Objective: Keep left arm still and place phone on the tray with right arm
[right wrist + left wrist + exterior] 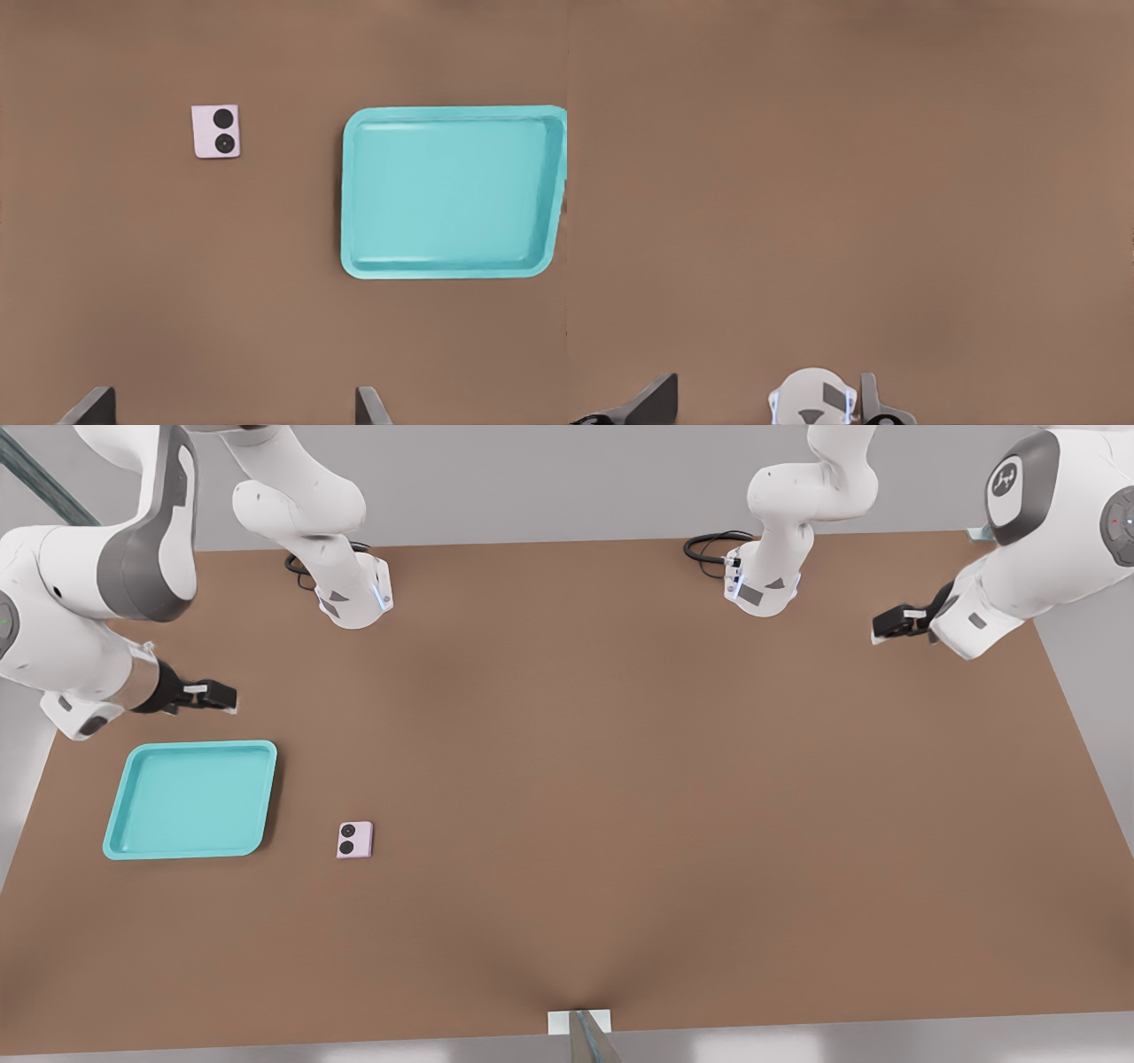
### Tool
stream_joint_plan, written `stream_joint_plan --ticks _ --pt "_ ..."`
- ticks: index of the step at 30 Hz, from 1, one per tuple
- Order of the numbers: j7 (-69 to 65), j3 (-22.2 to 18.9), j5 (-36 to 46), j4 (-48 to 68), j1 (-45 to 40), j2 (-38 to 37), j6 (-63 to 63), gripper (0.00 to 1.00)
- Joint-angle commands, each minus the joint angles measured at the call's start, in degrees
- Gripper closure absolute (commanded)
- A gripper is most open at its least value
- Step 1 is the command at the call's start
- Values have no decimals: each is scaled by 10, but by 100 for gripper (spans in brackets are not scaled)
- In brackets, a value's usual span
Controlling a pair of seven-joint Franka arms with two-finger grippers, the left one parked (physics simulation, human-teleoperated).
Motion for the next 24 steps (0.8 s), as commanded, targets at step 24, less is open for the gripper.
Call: stream_joint_plan --ticks 24 --pt "-12 38 3 -92 33 350 553 0"
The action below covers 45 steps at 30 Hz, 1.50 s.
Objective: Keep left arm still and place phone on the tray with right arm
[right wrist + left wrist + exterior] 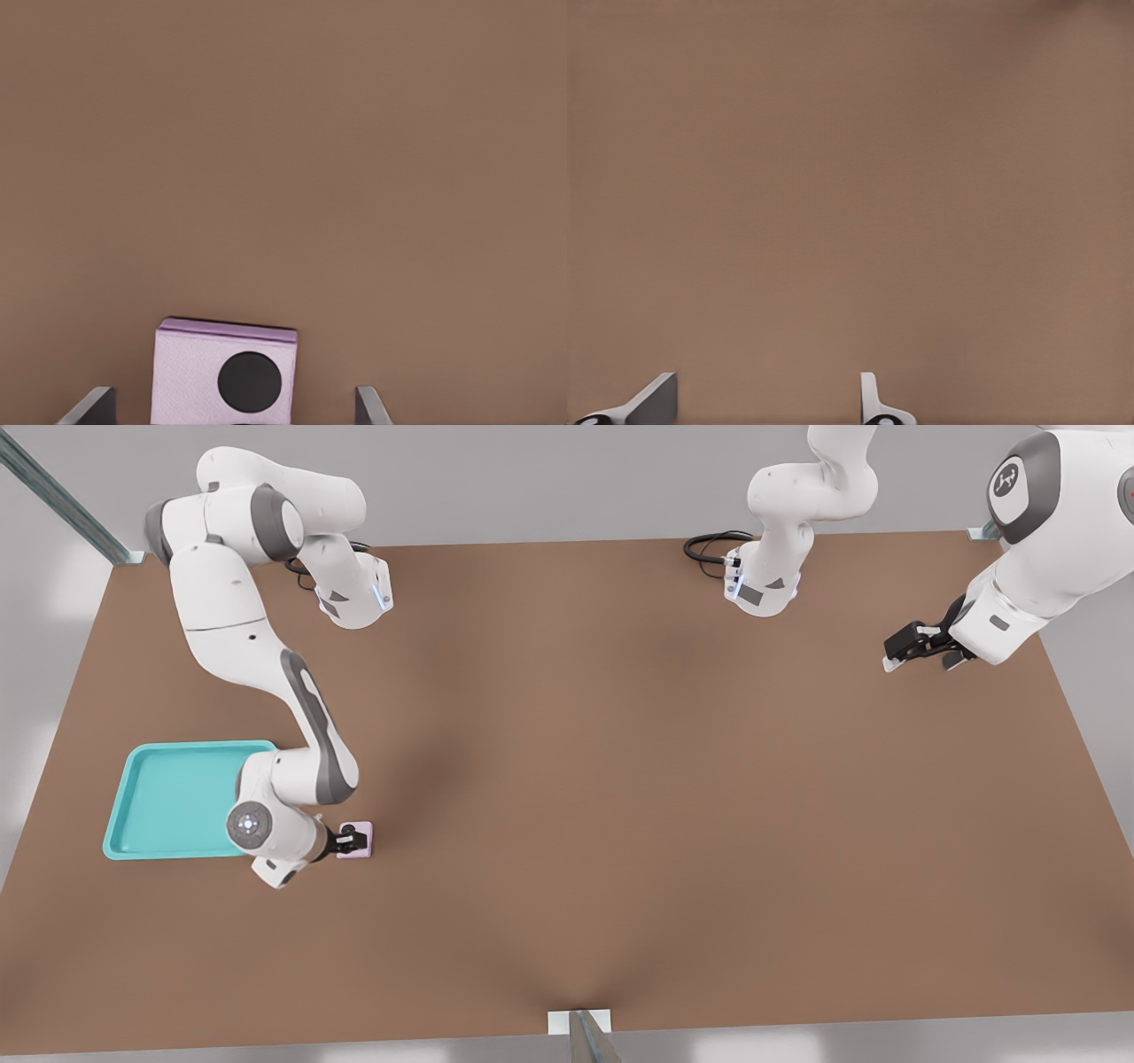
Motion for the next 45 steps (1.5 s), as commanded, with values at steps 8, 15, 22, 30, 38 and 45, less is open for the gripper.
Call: stream_joint_plan --ticks 8,15,22,30,38,45 --pt "-4 0 0 -21 9 14 86 0" --pt "-4 1 -3 -46 13 11 91 0" --pt "-2 1 -3 -57 9 12 91 0" --pt "1 1 -3 -62 12 11 89 25" --pt "-39 1 -3 -61 -33 -68 20 25" --pt "-248 1 -3 -120 -198 -116 -3 25"
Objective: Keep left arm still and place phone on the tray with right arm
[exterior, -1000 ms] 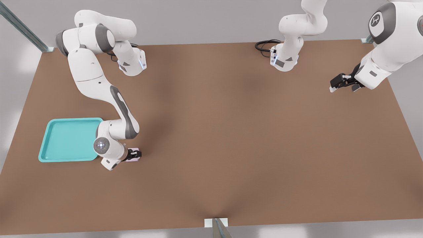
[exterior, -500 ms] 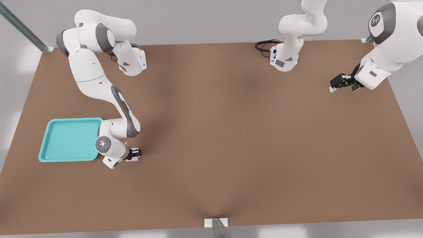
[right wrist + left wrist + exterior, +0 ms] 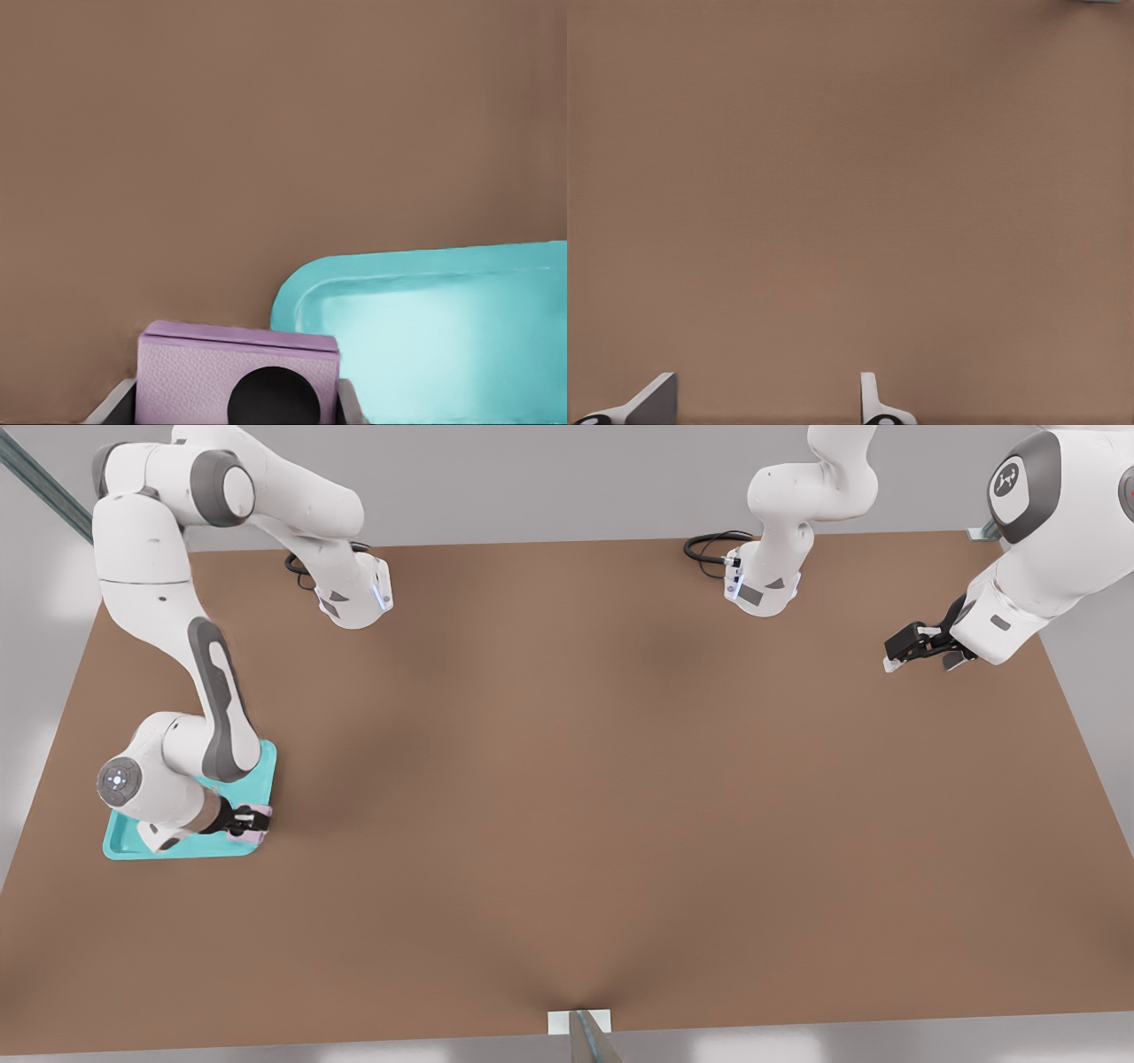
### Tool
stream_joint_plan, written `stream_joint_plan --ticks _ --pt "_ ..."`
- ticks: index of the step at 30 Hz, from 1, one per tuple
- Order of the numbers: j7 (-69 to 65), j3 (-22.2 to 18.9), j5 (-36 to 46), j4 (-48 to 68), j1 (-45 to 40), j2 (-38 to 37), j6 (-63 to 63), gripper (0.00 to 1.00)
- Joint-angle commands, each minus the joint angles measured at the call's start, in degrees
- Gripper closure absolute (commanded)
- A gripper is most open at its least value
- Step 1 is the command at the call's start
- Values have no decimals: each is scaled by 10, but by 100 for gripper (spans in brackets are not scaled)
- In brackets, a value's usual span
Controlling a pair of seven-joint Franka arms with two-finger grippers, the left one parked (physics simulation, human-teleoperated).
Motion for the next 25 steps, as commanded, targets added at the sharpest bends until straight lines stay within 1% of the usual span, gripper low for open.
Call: stream_joint_plan --ticks 1,4,5,6,8,9,10,11,12,13,14,15,16,17,18,19,20,21,23,25 --pt "-205 0 -4 -10 -35 -3 -20 25" --pt "-255 1 -4 -24 -85 4 -18 24" --pt "-267 1 -3 -24 -99 8 -18 21" --pt "-268 1 -1 -24 -102 10 -17 0" --pt "-261 6 0 -18 -101 1 -22 0" --pt "-258 12 0 -7 -100 -13 -46 0" --pt "-254 24 0 68 -99 -26 -131 0" --pt "-235 43 -1 160 -96 -42 -220 0" --pt "-192 82 -4 264 -94 -42 -313 0" --pt "-156 118 -12 301 -93 -45 -325 0" --pt "-122 153 -35 317 -92 -76 -334 0" --pt "-59 87 -59 313 8 -139 -385 0" --pt "-39 34 -57 282 66 -187 -393 0" --pt "-5 -4 -56 219 109 -243 -392 0" --pt "-3 -58 -36 230 156 -243 -421 0" --pt "3 -111 13 266 197 -222 -452 0" --pt "6 -140 14 296 236 -197 -464 0" --pt "18 -143 10 316 255 -190 -465 0" --pt "22 -164 12 315 284 -194 -464 0" --pt "22 -167 13 300 284 -206 -463 0"
